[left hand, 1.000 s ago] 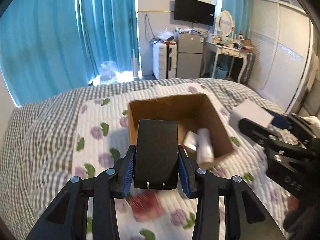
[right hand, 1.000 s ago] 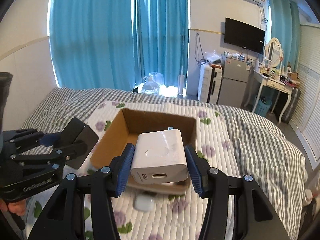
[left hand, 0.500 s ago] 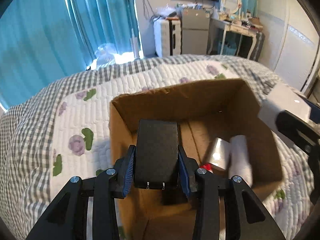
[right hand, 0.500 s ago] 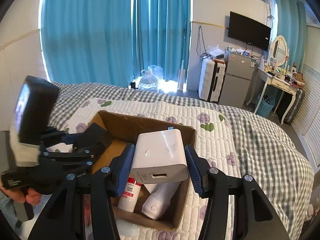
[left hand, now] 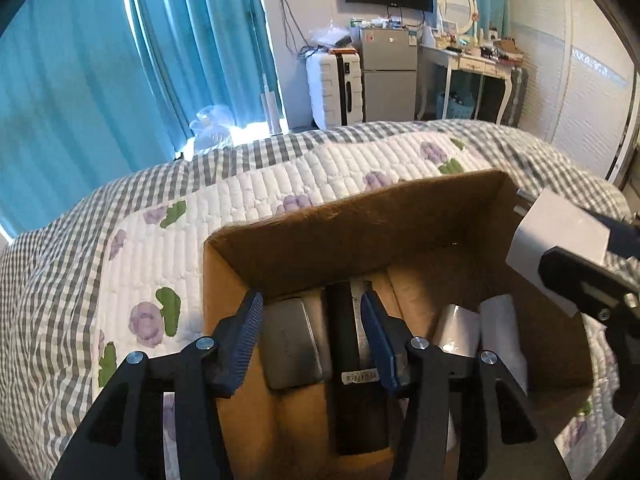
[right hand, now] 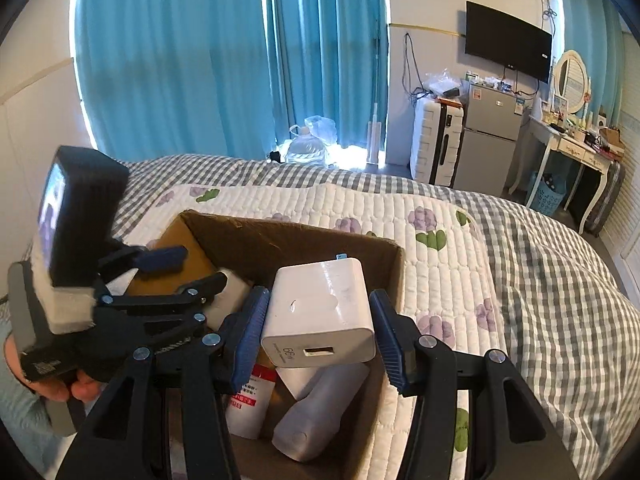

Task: Organize rigid objects
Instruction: 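Place the power bank in the box with the left tool while the right tool places the charger, then grasp the pink rose card with the left tool while the right tool grasps the earbud case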

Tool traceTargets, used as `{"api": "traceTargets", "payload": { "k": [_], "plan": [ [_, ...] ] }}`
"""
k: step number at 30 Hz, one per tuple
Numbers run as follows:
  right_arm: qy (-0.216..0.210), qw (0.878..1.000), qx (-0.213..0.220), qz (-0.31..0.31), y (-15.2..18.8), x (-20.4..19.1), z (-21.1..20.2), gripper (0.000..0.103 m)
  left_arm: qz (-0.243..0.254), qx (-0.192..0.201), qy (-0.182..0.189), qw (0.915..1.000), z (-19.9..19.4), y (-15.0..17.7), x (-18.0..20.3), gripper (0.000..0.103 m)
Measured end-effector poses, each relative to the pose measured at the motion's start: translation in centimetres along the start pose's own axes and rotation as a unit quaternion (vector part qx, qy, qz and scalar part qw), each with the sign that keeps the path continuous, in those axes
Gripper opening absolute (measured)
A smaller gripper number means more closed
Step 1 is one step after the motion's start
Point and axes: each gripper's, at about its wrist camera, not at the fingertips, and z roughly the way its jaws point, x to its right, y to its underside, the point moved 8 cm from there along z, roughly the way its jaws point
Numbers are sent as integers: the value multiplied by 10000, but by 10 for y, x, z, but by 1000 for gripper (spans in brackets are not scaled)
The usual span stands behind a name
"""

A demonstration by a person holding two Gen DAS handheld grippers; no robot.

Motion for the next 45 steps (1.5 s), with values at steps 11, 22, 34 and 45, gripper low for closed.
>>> {"api": "traceTargets", "payload": {
  "k": [11, 22, 34, 45],
  "plan": [
    [59, 9999, -138, -61, -8, -16, 2, 51, -116, 432, 38, 9990, -60, -11, -21, 53],
    [280, 9935, -1098, -136, -6, -33, 83, 53, -129, 454, 104, 9988, -58, -6, -38, 53],
    [435, 9981, -428, -77, -23, -32, 1, 72, -285, 592, 109, 9978, -103, 12, -43, 53],
    [682, 9972, -55, -288, 21, -43, -126, 74, -253, 628, 68, 9977, -170, 64, -21, 54]
  ]
}}
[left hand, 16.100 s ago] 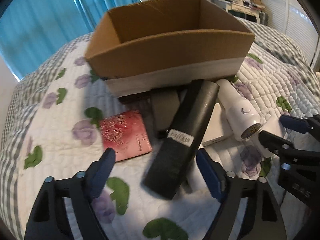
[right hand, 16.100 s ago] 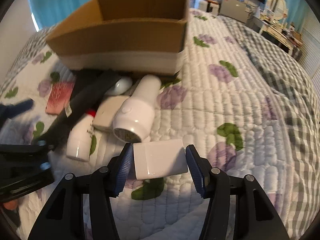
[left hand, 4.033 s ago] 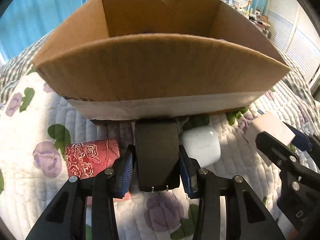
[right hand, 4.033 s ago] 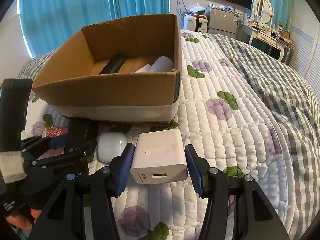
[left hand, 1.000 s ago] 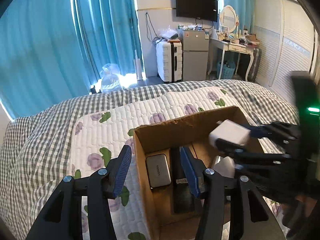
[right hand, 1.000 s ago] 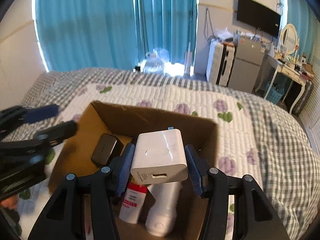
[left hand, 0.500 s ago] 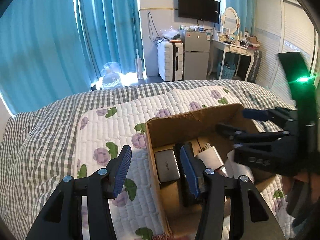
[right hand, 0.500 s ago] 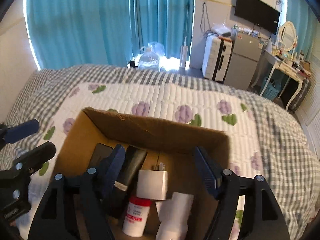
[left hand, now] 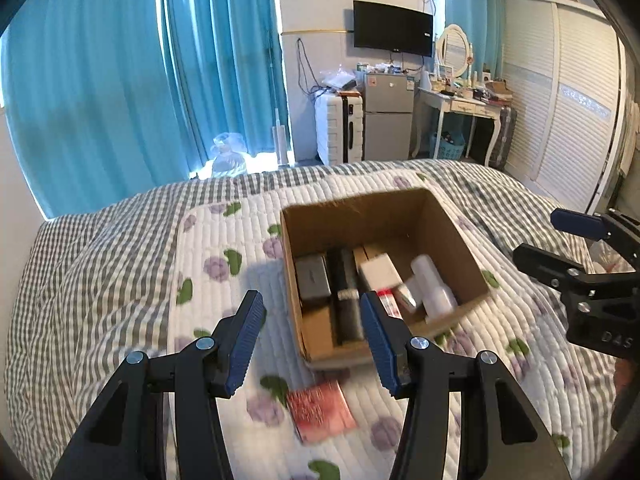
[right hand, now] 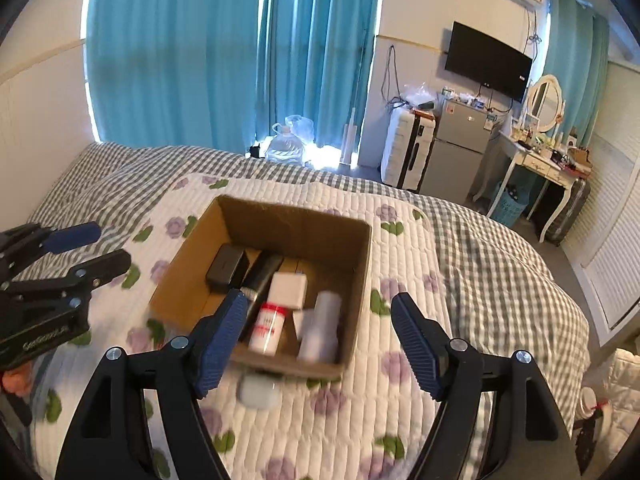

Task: Organize rigid objects
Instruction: 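Grasp the pink rose card with the left tool while the right tool grasps the earbud case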

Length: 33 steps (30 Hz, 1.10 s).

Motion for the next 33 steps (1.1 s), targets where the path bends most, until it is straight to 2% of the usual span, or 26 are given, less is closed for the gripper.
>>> {"api": "traceTargets", "payload": {
  "k": [4, 9, 20, 21, 23, 27, 28, 30, 33],
  "plan": [
    [24, 10000, -22, 6, 24, -2, -15, 74, -105, -68, -13, 9999, -6, 21, 0, 54],
    [14, 9996, -248, 126, 56, -7, -2, 74, -324, -316, -28, 9990, 5, 56, -2, 56],
    [-88, 9944, -975, 396, 138, -3, 83, 74, -261, -1515, -143, 9880, 94, 145, 16, 57],
    [-134, 9934, -1048, 445, 144, -3, 89, 74, -224, -1624, -186, 9863, 103, 152, 17, 59],
    [-146, 9924, -1123, 492, 151, -2, 95, 74, -253, -1796, -329, 9829, 115, 161, 15, 79],
    [-228, 9909, -1203, 565, 157, -4, 101, 74, -592, -1951, -350, 9784, 129, 167, 6, 87],
    [-244, 9906, -1222, 573, 157, -5, 103, 74, -654, -2010, -269, 9770, 133, 168, 6, 93],
    [-258, 9902, -1254, 565, 158, -7, 106, 74, -588, -2080, -269, 9760, 138, 168, 10, 98],
    [-275, 9898, -1307, 503, 161, -14, 111, 74, -396, -2123, -402, 9756, 146, 166, 16, 99]
  ]
}}
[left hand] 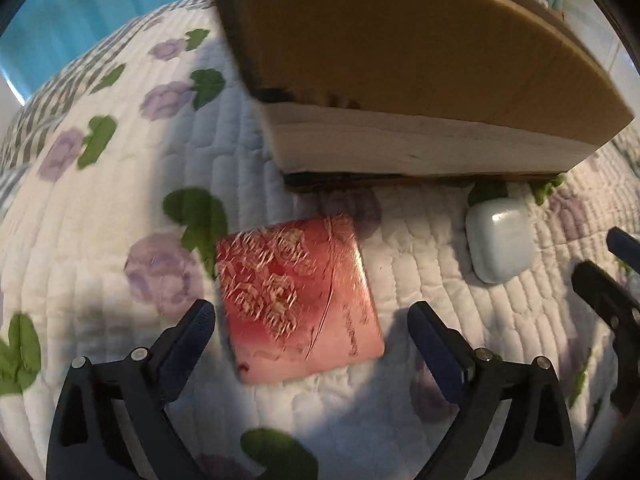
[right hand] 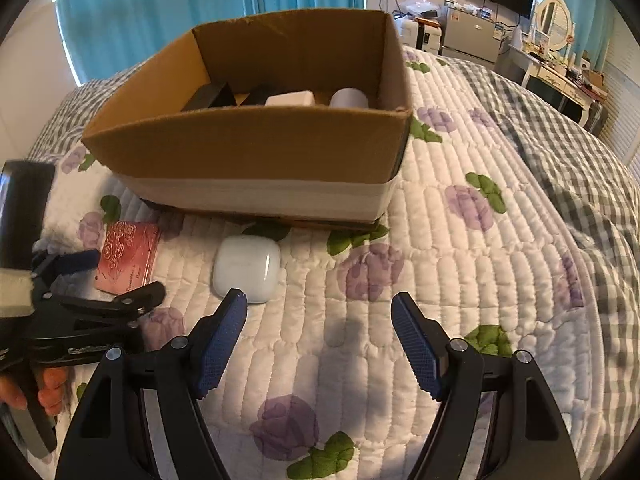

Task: Organize rigid objects
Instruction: 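Grasp the pink rose card with the left tool while the right tool grasps the earbud case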

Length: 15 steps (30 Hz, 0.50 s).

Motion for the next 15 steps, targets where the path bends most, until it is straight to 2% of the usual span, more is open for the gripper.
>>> {"api": "traceTargets", "payload": {
  "k": [3, 5, 6, 10, 15],
  "plan": [
    [8, 10000, 18, -50, 2, -3, 0, 78, -77, 63, 37, 9999, 2, 0, 0, 97],
    [42, 10000, 71, -55, 2, -3, -3, 79, 4, 192, 15, 9998, -4, 2, 1, 77],
    [61, 9999, 83, -42, 2, -3, -3, 79, 31, 239, -22, 9997, -7, 3, 1, 71],
    [113, 9999, 79, -27, 1, -2, -3, 79, -18, 301, 228, 9993, -19, 13, -3, 70],
    [-16, 9997, 22, -225, -1, -17, 1, 79, -145, 673, 323, 9971, -47, 19, -12, 70]
  ]
}}
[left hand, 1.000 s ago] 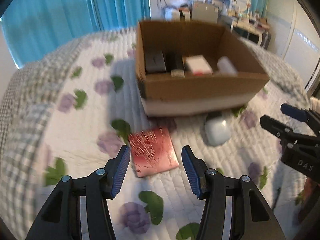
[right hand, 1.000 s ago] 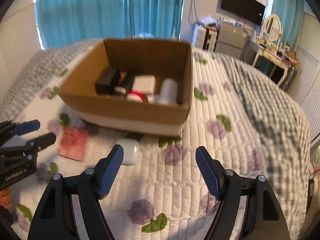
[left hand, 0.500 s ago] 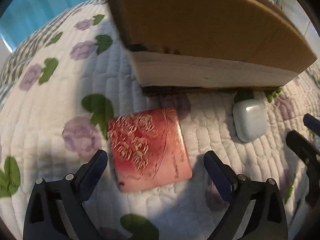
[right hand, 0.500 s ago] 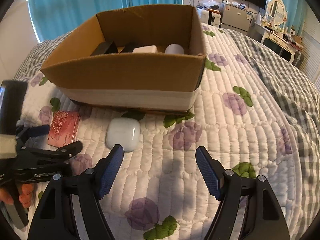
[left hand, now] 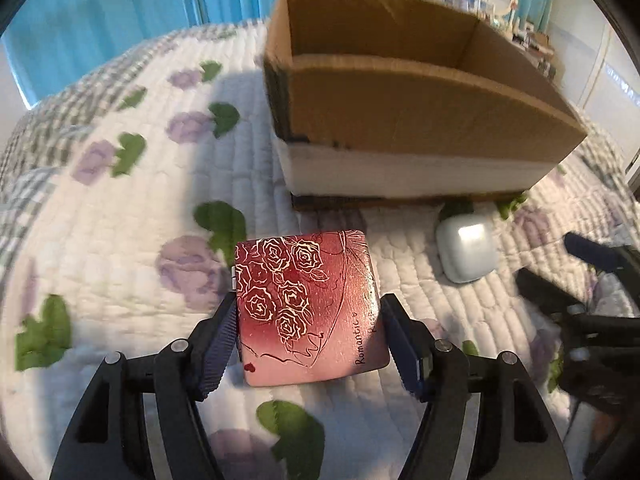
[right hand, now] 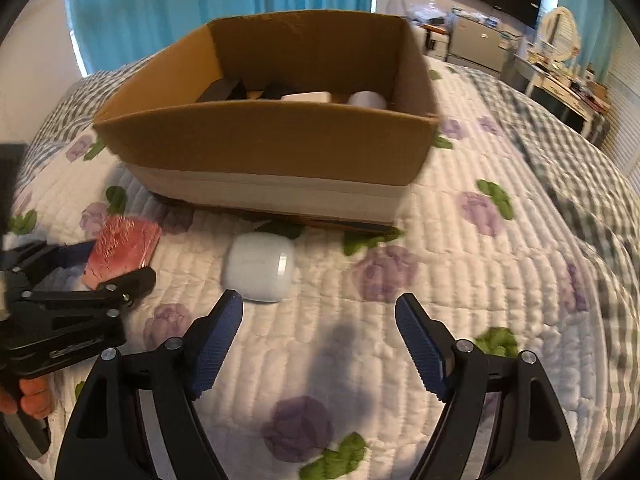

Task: Organize rigid objects
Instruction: 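Grasp the pink rose card with the left tool while the right tool grasps the earbud case, then lower the pink card into the box and open the left tool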

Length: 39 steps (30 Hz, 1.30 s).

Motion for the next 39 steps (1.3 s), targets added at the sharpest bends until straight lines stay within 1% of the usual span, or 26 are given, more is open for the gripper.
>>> {"api": "traceTargets", "payload": {
  "k": [4, 8, 9, 12, 16, 17, 18, 19, 22, 28, 33, 36, 39],
  "plan": [
    [-124, 9996, -116, -205, -4, -19, 14, 79, -89, 158, -22, 9998, -10, -1, -3, 70],
    [-233, 9991, -308, -180, -7, -28, 35, 79, -158, 100, -77, 9998, -7, 3, -7, 70],
    [-267, 9989, -355, -155, -8, -29, 40, 79, -155, 77, -83, 9998, -5, -6, -4, 70],
    [-322, 9985, -410, -170, -9, -33, 49, 77, -143, 23, -115, 9998, -3, -8, -7, 70],
    [-380, 9982, -434, -182, -13, -37, 56, 62, -82, 15, -168, 9998, 0, -8, -6, 70],
    [-382, 9980, -460, -192, -13, -38, 59, 54, -72, 21, -185, 9998, 1, -9, -7, 70],
    [-332, 9981, -483, -211, -13, -38, 61, 51, -68, 30, -201, 9998, 0, -9, -6, 70],
    [-324, 9981, -481, -217, -12, -38, 61, 51, -54, 35, -221, 9997, 0, -9, -6, 70],
    [-302, 9983, -441, -215, -11, -37, 54, 51, -7, 51, -253, 9997, -4, -10, -4, 70],
    [-211, 9993, -240, -195, -5, -33, 23, 51, 69, 125, -238, 9996, -18, -11, 4, 70],
    [-160, 9998, -73, -136, -4, -26, -2, 51, 117, 239, -134, 9996, -39, -12, 15, 70],
    [-163, 9997, 76, -145, -6, -23, -22, 51, 139, 325, -64, 9994, -51, -15, 20, 70],
    [-188, 9995, 235, -137, 0, -24, -45, 51, 126, 426, 0, 9990, -63, -22, 23, 70]
  ]
}}
